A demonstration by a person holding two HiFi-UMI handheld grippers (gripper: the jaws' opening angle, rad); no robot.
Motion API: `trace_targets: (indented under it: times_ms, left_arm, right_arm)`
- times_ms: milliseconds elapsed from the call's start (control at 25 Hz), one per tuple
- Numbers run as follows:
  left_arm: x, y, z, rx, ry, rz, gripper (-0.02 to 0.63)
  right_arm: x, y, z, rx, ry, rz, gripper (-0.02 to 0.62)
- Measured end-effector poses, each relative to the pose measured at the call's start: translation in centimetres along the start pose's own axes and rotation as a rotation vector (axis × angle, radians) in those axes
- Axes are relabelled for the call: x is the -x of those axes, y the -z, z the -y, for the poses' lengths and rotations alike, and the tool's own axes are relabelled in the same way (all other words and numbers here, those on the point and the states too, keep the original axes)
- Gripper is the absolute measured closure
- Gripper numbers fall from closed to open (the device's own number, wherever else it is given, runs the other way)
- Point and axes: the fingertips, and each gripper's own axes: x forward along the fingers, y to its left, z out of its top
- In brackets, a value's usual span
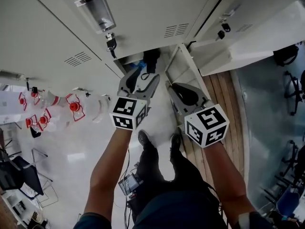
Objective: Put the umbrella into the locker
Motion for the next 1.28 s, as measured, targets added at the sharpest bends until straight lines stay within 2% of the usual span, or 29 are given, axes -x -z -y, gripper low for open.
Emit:
trace_targets:
  times_ms: [280, 640, 800, 1000, 1280]
  left_arm:
    - [6.9, -6.1, 4.4, -0.069, -0.008, 0.063, 0.325]
    - [16.1, -13.3, 9.2, -0.199, -0.063, 0.185, 0.325]
    - [20.1, -16.4, 11.8, -0.193, -0.088, 0.230, 0.325]
    - [24.7, -18.9, 14.8, -0.225, -0.125, 0.254, 0.326]
    - [31.2, -21.5, 17.3, -0.284, -0.221, 0.264, 0.327]
  right_arm:
    - [5.2, -4.4, -2.7, 0.052, -0.043, 0.078, 0.546]
    - [13.8, -8.8, -5.8, 0.135, -0.074, 0.167, 0.546]
    - [17.5, -10.0, -7.1, 0.187, -0.093, 0.200, 0.546]
    - [22.0, -11.4, -8.3, 0.238, -0.129, 0.235, 0.546]
    - [28.0, -13.2, -9.8, 0.266, -0.166, 0.291, 0.546]
